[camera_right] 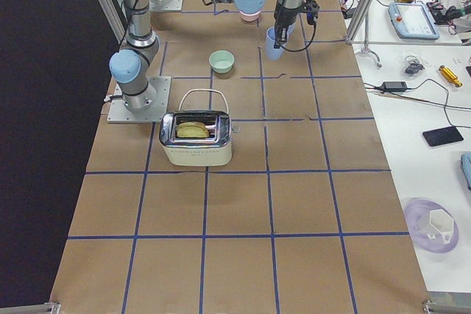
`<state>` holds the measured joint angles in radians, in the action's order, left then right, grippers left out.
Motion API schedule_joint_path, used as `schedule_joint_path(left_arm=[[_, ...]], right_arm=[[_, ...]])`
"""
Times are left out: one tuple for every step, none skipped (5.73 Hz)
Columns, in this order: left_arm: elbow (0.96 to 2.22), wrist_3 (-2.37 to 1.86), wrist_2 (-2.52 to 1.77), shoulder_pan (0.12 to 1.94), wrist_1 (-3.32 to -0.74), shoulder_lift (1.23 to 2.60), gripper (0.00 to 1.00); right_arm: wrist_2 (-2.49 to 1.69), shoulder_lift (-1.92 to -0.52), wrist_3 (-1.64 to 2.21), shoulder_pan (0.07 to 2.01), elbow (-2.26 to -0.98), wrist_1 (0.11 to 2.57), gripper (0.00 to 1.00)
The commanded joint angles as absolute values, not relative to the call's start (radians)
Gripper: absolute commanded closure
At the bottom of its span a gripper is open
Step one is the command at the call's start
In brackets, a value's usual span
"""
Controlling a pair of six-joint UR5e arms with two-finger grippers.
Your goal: Stack blue cups with both arms
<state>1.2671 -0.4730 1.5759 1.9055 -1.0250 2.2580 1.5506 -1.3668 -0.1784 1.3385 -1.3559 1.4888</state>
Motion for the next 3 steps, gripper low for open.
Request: schedule_joint_path(left_arm=[[1.27, -0.476, 1.572, 1.942, -1.025, 2.287, 0.8], [1.272, -0.472, 1.578, 1.95, -1.028, 2.284, 0.02], [1.27, -0.466, 1.577, 1.95, -1.026, 2.277, 0.01]], right_arm=[[1.552, -1.365, -0.175, 1.341, -1.374, 1.505, 0.93], [1.551, -1.364, -0.175, 1.342, -1.374, 1.515, 0.93], [1.549, -1.353, -0.173, 1.342, -1.373, 1.52, 0.93]])
